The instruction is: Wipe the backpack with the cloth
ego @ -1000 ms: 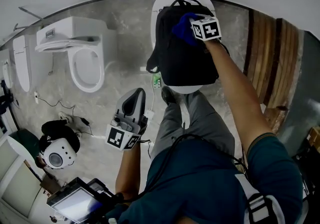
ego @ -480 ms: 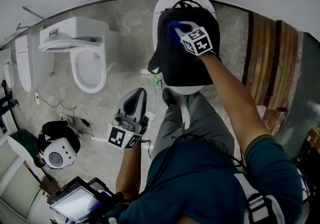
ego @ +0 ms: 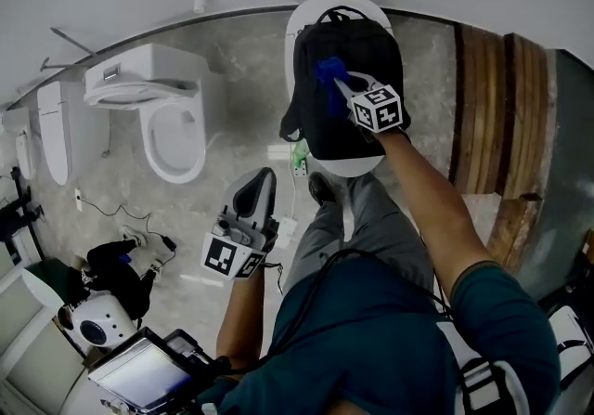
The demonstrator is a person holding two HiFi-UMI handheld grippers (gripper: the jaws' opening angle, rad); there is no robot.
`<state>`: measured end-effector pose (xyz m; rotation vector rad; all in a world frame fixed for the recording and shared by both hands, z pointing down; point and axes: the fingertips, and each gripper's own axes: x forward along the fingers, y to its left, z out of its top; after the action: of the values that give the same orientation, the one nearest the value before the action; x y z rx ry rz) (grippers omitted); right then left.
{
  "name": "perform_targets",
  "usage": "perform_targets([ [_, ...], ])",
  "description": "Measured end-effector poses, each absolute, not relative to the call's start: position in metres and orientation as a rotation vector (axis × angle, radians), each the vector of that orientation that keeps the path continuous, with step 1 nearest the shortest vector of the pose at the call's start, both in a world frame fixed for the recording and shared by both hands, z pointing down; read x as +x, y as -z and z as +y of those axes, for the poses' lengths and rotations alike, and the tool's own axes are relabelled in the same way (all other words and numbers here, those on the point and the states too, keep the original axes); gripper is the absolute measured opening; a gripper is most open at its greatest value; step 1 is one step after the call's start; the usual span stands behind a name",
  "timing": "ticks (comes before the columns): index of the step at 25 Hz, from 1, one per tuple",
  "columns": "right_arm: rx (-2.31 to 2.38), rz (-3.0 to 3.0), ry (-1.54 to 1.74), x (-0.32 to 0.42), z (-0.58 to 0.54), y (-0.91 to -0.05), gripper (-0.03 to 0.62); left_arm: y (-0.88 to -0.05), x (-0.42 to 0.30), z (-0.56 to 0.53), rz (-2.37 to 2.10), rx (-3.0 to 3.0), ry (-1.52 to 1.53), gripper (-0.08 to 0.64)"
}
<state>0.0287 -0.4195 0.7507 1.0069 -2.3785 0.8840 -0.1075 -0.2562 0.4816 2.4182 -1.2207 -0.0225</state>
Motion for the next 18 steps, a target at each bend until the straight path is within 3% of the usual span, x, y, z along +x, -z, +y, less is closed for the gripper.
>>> perform_targets([
  [18,1.297,-2.19,-0.941,0.083,-0.307,-0.754,0.023,-0.454,-0.126,-0.181,-1.168,2.522,0.039,0.003],
])
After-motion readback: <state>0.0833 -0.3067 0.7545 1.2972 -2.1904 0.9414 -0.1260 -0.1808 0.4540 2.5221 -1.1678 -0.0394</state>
